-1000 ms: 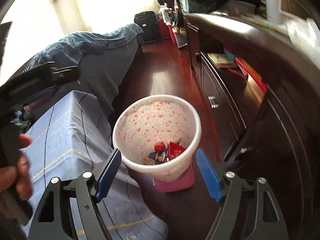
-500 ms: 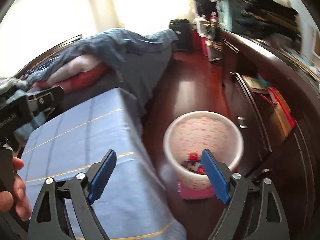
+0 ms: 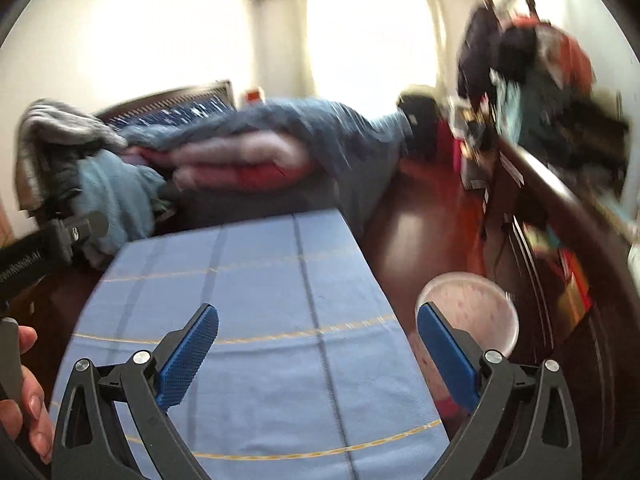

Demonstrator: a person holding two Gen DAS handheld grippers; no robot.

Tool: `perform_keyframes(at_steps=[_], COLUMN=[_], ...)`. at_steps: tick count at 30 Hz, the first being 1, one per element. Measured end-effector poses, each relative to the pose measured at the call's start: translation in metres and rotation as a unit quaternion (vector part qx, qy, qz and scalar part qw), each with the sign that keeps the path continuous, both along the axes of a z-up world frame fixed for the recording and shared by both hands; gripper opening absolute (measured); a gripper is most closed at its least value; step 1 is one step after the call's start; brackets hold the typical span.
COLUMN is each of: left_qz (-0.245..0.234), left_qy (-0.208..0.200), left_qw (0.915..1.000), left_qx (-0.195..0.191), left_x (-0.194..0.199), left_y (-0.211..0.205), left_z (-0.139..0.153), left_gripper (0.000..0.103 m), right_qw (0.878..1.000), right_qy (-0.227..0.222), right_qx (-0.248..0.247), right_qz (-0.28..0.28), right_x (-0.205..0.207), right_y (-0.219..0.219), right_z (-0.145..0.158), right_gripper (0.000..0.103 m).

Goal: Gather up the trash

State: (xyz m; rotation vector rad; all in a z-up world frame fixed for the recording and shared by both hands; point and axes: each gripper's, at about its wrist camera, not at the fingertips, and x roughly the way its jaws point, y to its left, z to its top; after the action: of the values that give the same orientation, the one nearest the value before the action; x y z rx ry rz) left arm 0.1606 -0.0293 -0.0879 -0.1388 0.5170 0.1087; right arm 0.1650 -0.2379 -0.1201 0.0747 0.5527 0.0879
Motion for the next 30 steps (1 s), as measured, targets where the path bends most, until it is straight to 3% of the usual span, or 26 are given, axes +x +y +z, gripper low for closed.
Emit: perform_keyframes(at_steps=[6, 14, 20, 24, 30], left_qz=[0.055, 0.070, 0.063, 0.053, 0.075], left_qy=[-0.059, -0.130, -0.160, -0.178, -0.184], left_qw=[0.9964, 0.9888, 0.9846, 0.9825, 0.9800], left_qx=[0.025, 0.023, 0.032, 0.015, 0.014], left_x=[-0.078, -0.141, -0.170, -0.183, -0.191], left_y=[0.033, 0.049, 0.052, 0.057, 0.063], left_z=[0.045, 0.079, 0.090, 0.094, 0.097], left_gripper=[0.099, 0.099, 0.100, 0.100, 0.100], right_qw=[0.996, 0.992, 0.989, 0.988, 0.987], right_qy=[-0.071, -0.108, -0.128, -0.132, -0.139], right_qx=[0.032, 0.020, 0.013, 0.006, 0.003], right_qz=[0.042, 0.063, 0.071, 0.079, 0.078], right_x=[-0.049, -0.080, -0.100, -0.107, -0.112], right_y=[0.020, 0.050, 0.064, 0.071, 0.074], right_z=[0.041, 0.063, 0.070, 0.072, 0.073], right_gripper=[0.099, 0.099, 0.099, 0.099, 0.099])
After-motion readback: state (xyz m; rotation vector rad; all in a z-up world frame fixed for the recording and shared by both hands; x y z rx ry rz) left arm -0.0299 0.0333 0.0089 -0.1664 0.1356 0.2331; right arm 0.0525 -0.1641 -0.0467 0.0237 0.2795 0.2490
